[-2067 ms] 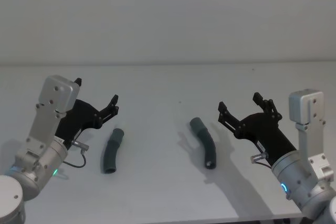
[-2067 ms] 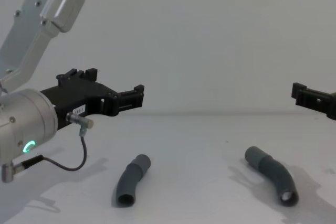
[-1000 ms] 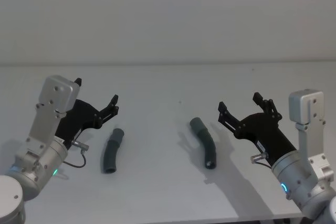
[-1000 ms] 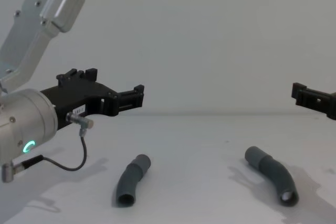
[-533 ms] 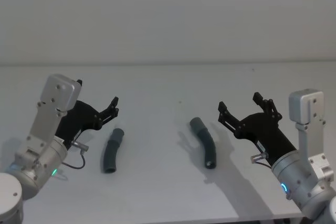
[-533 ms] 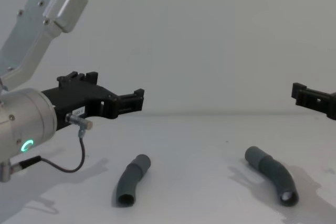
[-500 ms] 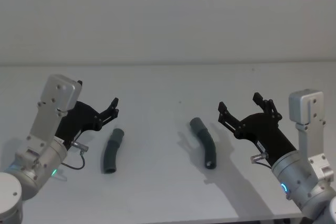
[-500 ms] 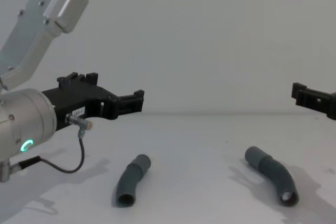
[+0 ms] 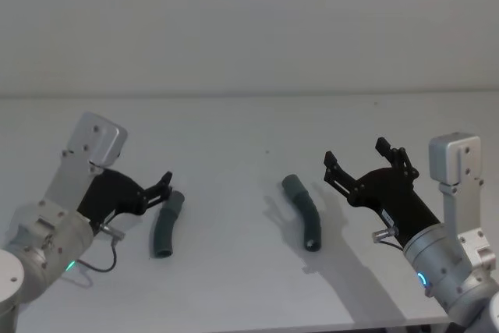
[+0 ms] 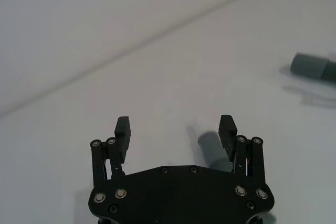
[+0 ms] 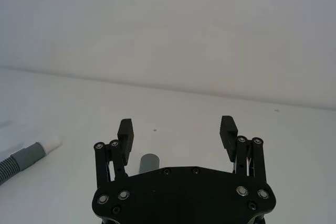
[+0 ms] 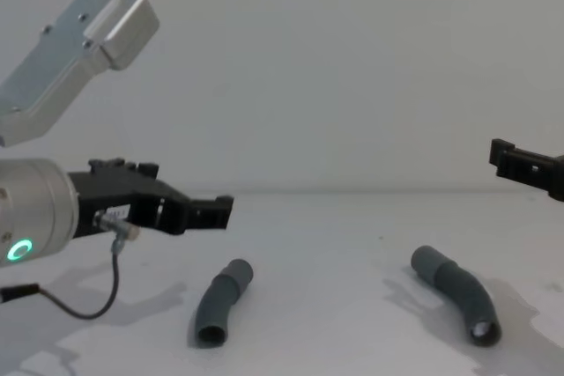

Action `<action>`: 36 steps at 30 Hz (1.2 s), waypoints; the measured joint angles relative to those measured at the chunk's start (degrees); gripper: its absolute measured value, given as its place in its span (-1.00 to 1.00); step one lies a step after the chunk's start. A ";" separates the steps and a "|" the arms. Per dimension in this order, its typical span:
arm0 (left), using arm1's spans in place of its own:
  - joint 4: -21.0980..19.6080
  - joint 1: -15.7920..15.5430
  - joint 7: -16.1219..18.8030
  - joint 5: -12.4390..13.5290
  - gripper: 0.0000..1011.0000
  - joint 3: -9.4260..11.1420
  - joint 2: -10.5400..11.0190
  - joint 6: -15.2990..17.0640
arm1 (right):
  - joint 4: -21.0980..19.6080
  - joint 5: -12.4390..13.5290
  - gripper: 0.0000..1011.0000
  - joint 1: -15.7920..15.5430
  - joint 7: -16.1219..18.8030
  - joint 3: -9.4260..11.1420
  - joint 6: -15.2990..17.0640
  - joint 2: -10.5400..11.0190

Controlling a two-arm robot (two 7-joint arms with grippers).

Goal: Use both hands to pick up one end of the pipe from the table, align the ends, and insert them.

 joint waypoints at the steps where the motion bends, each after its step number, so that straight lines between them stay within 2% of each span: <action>1: -0.54 0.19 -0.08 -0.21 0.98 -0.11 0.17 1.61 | 0.00 0.00 0.98 0.00 0.00 0.00 0.00 0.00; 6: -2.32 1.06 -0.22 -1.33 0.98 -0.78 0.40 7.30 | 0.00 0.00 0.98 0.00 0.00 0.00 0.00 0.00; 8: -2.49 1.18 -0.22 -1.50 0.98 -0.89 0.38 7.96 | 0.00 0.00 0.98 0.00 0.00 0.00 0.00 0.00; 13: -3.45 2.04 -0.25 -2.88 0.98 -1.61 -0.23 12.29 | 0.00 0.00 0.98 0.00 0.00 0.00 0.00 0.00; 20: -3.77 2.58 -0.16 -3.84 0.98 -2.24 -1.51 14.55 | 0.00 0.00 0.98 0.00 0.00 0.00 0.00 0.00; 27: -3.75 2.75 0.78 -4.91 0.98 -3.12 -3.95 16.20 | 0.00 0.00 0.98 0.00 0.00 0.00 0.00 0.00; 36: -4.00 2.02 2.57 -5.08 0.98 -3.45 -6.18 19.84 | 0.00 0.00 0.98 0.00 0.00 0.00 0.00 0.00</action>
